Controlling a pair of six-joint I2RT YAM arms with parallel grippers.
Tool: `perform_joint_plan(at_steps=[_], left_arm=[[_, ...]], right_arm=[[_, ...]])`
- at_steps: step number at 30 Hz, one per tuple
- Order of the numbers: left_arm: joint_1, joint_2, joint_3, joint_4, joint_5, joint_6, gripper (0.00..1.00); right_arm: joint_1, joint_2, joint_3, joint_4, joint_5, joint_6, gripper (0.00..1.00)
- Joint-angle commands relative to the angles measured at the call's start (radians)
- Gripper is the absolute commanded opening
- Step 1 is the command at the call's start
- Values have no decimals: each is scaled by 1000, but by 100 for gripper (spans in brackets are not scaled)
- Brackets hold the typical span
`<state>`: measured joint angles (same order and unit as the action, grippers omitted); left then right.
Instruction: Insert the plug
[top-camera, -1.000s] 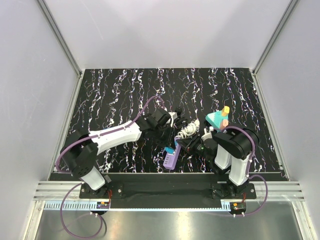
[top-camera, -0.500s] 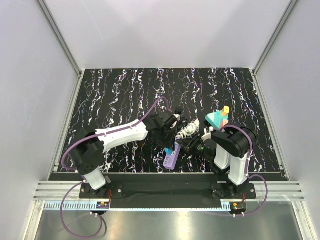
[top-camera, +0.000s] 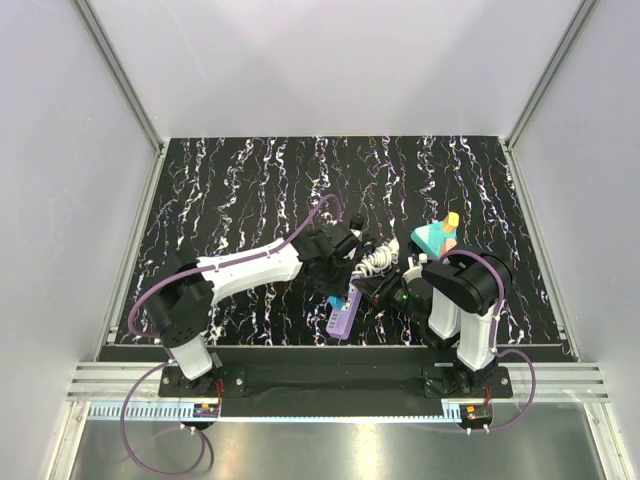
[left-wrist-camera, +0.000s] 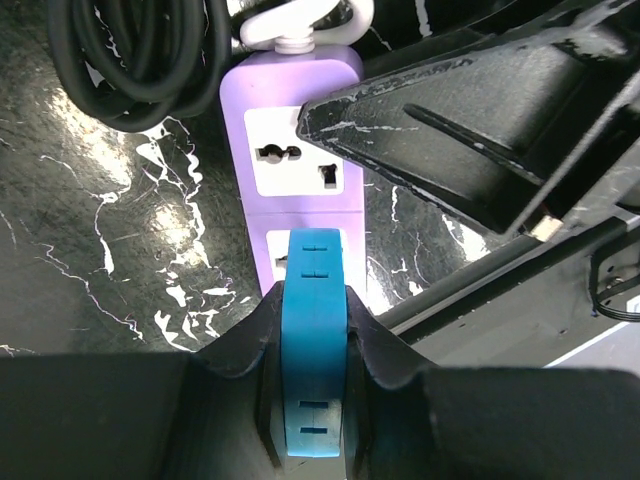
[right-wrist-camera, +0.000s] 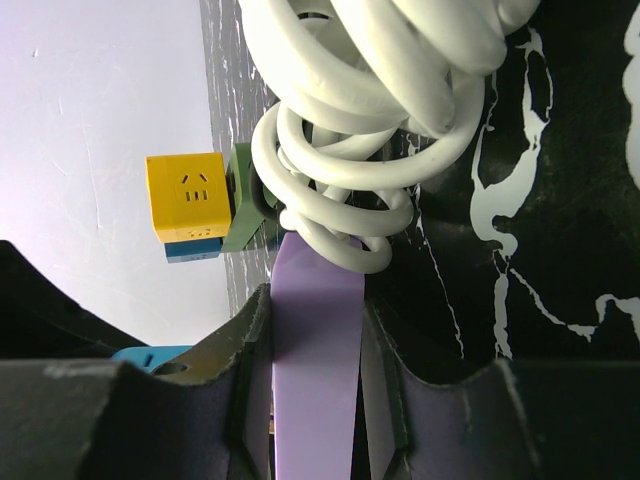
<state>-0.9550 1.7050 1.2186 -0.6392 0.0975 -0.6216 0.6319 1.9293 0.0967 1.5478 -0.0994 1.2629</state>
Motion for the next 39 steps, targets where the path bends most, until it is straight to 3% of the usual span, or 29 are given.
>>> perform_joint_plan(at_steps=[1,39], left_arm=[[-10,19,51,7,-13,2,0],[-31,-33,-31,19,7,-55,0]], right_arm=[[9,48,-25,-22,-8,-88,0],[9,66,-20,-8,-11,-100,0]])
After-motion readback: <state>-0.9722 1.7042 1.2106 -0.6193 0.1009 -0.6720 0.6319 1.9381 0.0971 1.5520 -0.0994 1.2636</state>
